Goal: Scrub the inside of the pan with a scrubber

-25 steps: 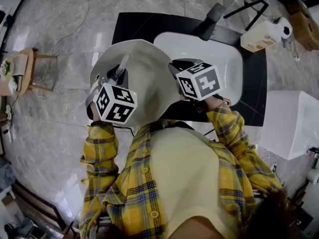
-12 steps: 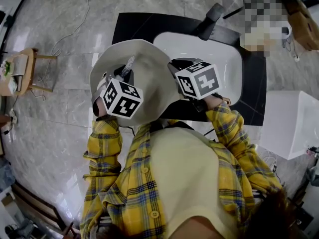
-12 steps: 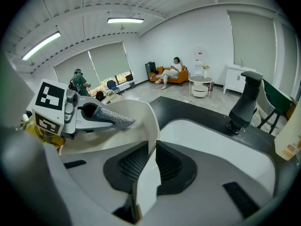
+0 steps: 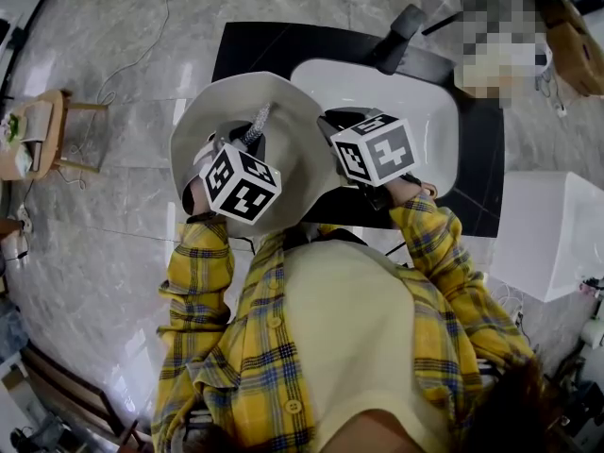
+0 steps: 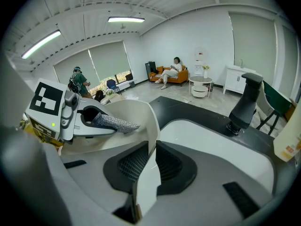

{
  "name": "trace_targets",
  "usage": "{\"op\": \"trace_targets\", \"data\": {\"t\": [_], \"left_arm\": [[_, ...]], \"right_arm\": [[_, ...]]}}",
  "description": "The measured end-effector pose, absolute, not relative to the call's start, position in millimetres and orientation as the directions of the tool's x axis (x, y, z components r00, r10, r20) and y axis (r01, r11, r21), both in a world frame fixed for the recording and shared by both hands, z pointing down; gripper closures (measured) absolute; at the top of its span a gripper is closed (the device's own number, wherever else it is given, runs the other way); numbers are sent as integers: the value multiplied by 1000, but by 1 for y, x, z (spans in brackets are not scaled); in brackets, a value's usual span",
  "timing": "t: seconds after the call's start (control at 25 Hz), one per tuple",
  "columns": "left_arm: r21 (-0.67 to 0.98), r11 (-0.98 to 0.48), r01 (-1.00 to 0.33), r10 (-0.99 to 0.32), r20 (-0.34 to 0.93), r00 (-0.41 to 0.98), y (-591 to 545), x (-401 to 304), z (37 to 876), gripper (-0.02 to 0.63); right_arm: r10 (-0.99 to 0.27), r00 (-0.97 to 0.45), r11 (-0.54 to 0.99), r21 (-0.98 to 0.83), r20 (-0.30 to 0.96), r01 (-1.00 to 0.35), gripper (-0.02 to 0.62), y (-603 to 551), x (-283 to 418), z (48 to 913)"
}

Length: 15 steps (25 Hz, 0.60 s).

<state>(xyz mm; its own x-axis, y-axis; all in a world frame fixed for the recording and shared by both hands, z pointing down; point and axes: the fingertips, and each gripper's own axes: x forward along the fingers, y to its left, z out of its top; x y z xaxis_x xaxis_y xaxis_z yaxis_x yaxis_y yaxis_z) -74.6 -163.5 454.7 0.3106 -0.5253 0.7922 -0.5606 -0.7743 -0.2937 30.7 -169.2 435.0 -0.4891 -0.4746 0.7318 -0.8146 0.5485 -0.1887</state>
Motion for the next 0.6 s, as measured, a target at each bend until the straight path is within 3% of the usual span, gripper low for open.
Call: {"op": "trace_targets", "data": {"t": [0.6], "left_arm": [[-256,-877,-406,-418,823,385,-127,-40,455,520]], "right_arm": [[-475,-485,554,-179,734,-813,578,-170,31,436]]}}
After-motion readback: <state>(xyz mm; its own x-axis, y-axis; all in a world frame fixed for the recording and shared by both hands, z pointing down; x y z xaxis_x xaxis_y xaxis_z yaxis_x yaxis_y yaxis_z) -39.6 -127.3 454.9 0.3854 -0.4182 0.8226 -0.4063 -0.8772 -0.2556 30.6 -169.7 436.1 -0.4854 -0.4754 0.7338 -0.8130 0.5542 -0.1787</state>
